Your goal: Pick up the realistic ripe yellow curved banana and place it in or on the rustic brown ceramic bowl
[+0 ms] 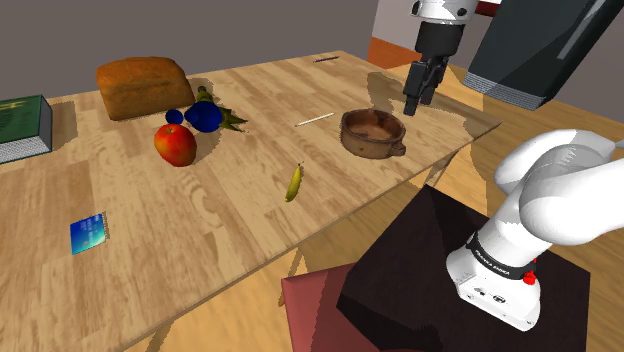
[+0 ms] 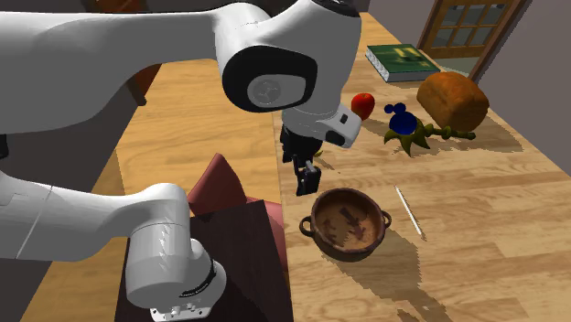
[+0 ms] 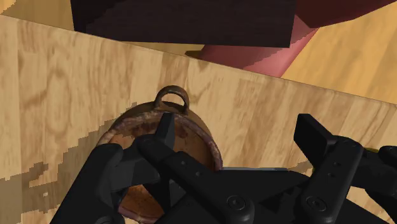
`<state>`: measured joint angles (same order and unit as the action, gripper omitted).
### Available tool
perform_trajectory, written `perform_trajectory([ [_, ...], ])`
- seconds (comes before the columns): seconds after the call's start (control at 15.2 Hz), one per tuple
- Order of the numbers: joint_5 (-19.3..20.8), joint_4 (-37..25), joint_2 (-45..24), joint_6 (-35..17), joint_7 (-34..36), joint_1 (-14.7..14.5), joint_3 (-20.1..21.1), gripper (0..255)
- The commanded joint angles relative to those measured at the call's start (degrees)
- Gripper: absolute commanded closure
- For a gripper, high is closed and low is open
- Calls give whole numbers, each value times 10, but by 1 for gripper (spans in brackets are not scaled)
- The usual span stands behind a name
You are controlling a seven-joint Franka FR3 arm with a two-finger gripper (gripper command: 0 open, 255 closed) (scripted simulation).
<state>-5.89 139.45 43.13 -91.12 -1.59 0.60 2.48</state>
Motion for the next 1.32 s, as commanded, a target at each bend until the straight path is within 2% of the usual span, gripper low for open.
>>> perform_trajectory([
  [0.0, 0, 0, 0, 0, 0, 0, 0, 0],
  [0.4, -81, 48, -1, -78, 192, 7, 98, 0],
  [0.73, -136, 53, -46, -158, 349, 19, 185, 0],
  [0.99, -161, 36, -107, -228, 476, 40, 258, 0],
  [1.25, -156, 1, -186, -298, 609, 77, 332, 0],
])
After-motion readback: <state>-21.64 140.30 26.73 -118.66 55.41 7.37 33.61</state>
